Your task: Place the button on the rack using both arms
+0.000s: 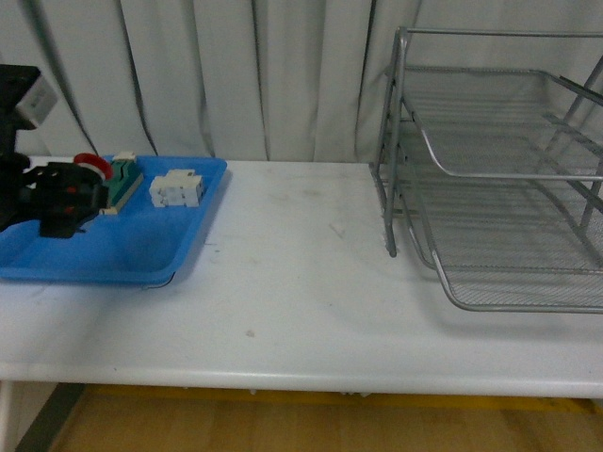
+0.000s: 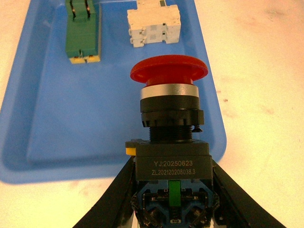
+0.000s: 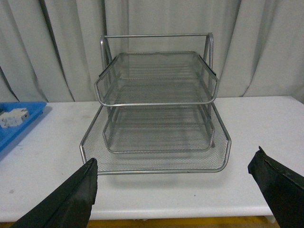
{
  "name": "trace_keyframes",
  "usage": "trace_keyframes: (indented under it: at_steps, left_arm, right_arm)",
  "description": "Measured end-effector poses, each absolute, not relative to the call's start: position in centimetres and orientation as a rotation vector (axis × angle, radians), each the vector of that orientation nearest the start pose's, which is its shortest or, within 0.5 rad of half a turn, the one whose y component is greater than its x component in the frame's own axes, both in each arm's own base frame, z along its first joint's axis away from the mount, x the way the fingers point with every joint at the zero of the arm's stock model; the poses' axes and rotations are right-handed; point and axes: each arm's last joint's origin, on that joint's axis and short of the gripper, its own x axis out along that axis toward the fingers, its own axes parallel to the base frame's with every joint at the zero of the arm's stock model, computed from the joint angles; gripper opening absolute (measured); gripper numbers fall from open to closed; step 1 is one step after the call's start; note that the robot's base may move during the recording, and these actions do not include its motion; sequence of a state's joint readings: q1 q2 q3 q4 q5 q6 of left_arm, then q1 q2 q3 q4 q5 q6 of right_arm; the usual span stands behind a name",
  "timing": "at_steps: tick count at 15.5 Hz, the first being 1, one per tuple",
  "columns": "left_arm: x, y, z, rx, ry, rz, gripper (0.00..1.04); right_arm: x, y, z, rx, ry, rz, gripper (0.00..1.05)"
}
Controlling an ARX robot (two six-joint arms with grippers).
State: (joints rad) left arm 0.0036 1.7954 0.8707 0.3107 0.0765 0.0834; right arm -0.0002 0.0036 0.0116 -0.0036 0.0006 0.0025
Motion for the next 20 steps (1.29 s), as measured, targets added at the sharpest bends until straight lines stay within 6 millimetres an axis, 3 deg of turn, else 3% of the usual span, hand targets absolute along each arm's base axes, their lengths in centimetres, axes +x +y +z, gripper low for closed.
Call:
trace_keyframes:
  at_steps: [3,5,20]
  left_arm:
    - [29.1,0.5,15.6,0.050,0.552,-0.089,0.37]
    - [27.1,0.7,14.8,0.036,0.569,-0.083,0.37]
    - [26.6,0.7,13.9,0.037,0.574,-0.090,0.37]
  right_arm:
    - [9.7,0.0,16.7,0.002,-0.005,0.000,0.98]
    - [9.7,0.0,16.7,0.002,-0.004,0.000,0.98]
    - [9.7,0.0,16.7,0.002,-0.004,0.000,0.98]
